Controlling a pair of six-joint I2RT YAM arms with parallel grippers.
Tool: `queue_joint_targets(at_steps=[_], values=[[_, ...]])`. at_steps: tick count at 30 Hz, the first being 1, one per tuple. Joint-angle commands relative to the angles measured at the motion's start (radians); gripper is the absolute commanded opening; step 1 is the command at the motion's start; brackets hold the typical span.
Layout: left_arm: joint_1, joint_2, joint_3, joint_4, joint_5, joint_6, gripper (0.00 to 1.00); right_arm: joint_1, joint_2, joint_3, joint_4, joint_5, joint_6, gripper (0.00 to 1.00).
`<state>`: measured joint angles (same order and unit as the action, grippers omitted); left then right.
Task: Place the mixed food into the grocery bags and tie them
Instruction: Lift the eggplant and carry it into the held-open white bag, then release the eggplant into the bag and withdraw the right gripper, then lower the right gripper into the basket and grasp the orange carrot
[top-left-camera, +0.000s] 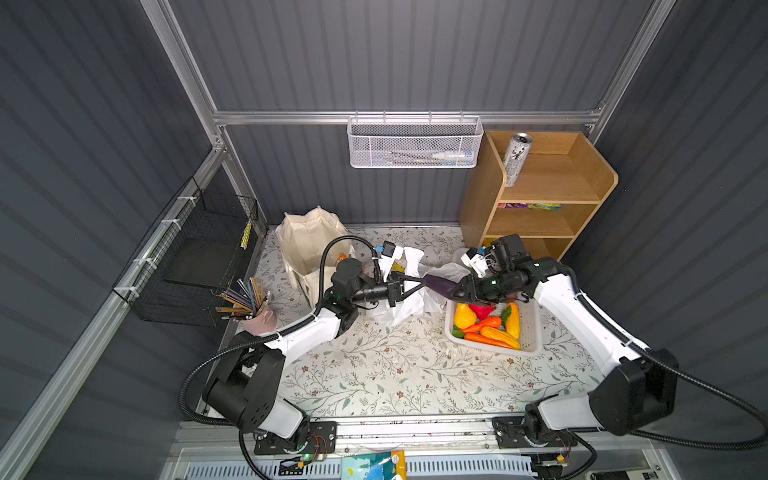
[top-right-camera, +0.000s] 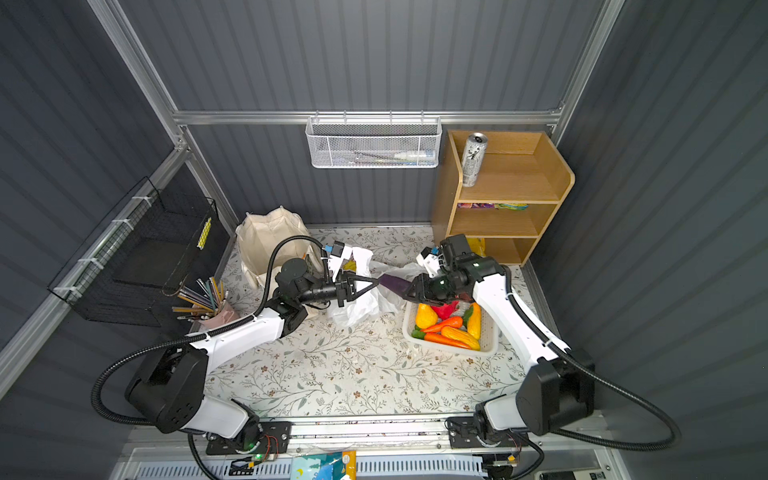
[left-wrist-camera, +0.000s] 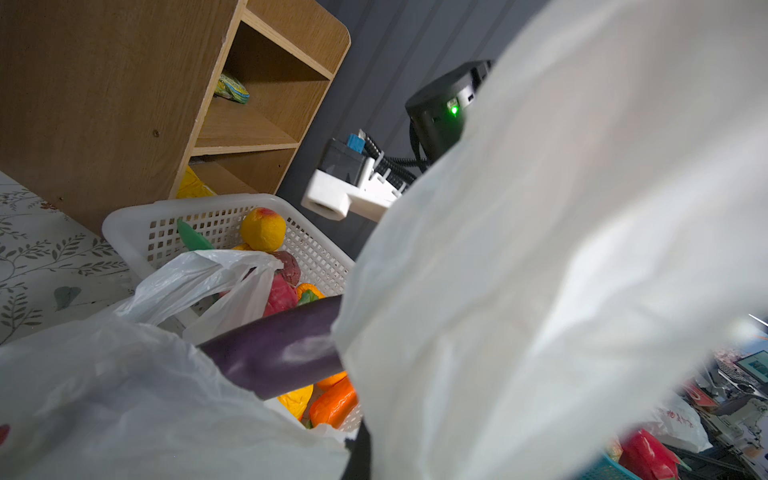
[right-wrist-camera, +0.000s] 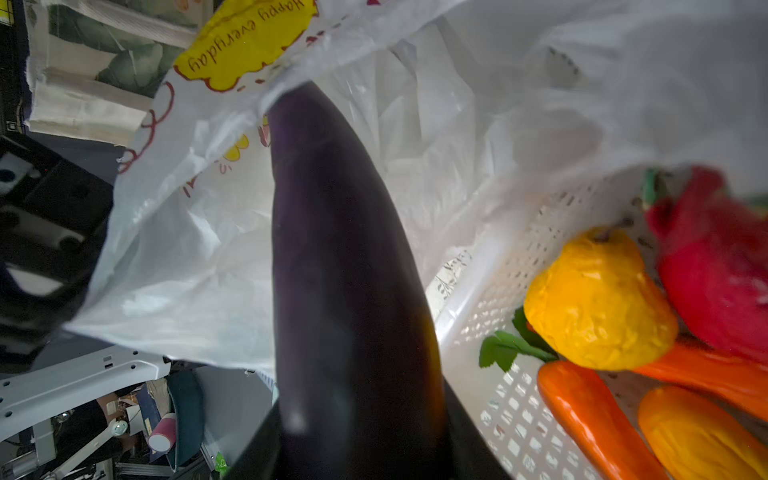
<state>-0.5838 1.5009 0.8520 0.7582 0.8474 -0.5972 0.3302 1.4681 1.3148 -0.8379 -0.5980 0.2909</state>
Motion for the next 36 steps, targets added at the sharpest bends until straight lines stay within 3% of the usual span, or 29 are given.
queue_joint_targets(at_steps=[1, 4, 7, 10, 13, 18, 23, 32, 36], values=[[-0.002, 0.009, 0.038, 0.032, 0.028, -0.009, 0.0, 0.048, 0.115, 0.117, -0.028, 0.035, -0.041, 0.27], [-0.002, 0.012, 0.038, 0.033, 0.028, -0.009, 0.0, 0.1, 0.279, 0.268, -0.094, 0.058, -0.076, 0.34], [-0.002, 0.012, 0.038, 0.035, 0.027, -0.012, 0.0, 0.136, 0.378, 0.367, -0.142, 0.121, -0.104, 0.58], [-0.002, 0.01, 0.035, 0.039, 0.026, -0.016, 0.0, 0.134, 0.382, 0.372, -0.133, 0.155, -0.102, 0.73], [-0.001, 0.007, 0.032, 0.043, 0.024, -0.014, 0.0, 0.126, 0.351, 0.359, -0.134, 0.162, -0.108, 0.79], [-0.002, 0.012, 0.03, 0.052, 0.027, -0.015, 0.0, 0.102, 0.24, 0.324, -0.149, 0.154, -0.105, 0.79], [-0.002, 0.012, 0.018, 0.07, 0.026, -0.021, 0.0, 0.059, 0.025, 0.219, -0.153, 0.159, -0.067, 0.77], [-0.002, 0.014, -0.014, 0.145, 0.025, -0.048, 0.0, -0.118, -0.37, -0.227, -0.091, 0.377, 0.135, 0.64], [-0.002, 0.034, -0.02, 0.204, 0.037, -0.081, 0.0, -0.185, -0.395, -0.379, -0.044, 0.412, 0.186, 0.71]])
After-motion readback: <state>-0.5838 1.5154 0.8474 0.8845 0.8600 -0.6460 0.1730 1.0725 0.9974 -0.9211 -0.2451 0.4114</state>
